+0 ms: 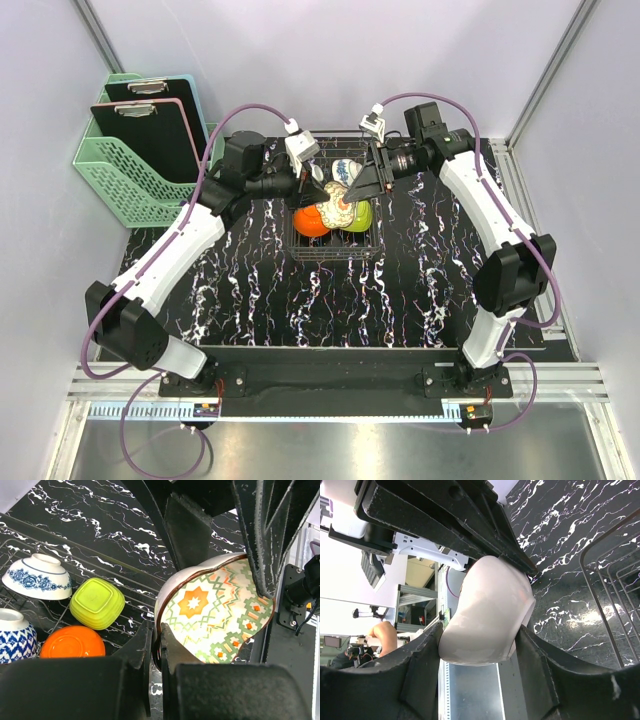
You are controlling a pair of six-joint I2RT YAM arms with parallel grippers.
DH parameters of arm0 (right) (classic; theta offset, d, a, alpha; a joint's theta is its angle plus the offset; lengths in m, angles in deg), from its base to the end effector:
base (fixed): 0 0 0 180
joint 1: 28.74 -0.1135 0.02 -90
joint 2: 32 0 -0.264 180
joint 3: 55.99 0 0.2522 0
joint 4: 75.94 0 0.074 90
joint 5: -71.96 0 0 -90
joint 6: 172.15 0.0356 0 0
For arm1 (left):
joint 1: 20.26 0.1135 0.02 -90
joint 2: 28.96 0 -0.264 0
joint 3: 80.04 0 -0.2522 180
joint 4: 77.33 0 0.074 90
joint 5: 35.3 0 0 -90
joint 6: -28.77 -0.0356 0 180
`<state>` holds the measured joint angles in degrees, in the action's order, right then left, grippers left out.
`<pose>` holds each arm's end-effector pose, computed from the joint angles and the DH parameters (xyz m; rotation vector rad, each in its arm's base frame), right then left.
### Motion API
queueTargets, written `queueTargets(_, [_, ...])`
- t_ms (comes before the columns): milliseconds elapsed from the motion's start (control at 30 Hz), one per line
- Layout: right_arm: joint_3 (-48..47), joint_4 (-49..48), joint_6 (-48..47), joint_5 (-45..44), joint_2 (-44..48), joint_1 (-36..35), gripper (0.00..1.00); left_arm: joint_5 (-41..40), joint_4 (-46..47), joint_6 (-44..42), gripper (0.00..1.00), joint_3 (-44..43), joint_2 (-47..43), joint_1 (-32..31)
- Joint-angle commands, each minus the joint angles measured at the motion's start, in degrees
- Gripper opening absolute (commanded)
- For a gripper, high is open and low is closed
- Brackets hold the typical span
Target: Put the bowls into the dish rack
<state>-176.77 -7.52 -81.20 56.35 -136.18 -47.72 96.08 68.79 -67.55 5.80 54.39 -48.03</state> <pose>0.3463 0.1554 0.3758 -0.8960 2.0382 1.7385 0.2809 -0.1745 0.3836 1.0253 1.7021 -0.9525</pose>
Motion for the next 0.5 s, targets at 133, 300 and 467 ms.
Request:
queueTargets(133, [-0.2,-2.8,1.8,7.1,0.8,-0.6,0.32,-0.9,3.5,-0.1,0.0,-1.7,-0.2,-0.1])
queueTargets(300, [0.6,-3.7,2.4,5.3,0.6,-0.6,0.01,-2.5,3.5,0.2,0.27,-2.0,-0.2,0.0])
queueTargets(467, [1.6,-4.2,2.9,3.7,0.7,-0.6,0.0,-4.3,3.5,0.3,0.43,-2.1,-0.2,0.0])
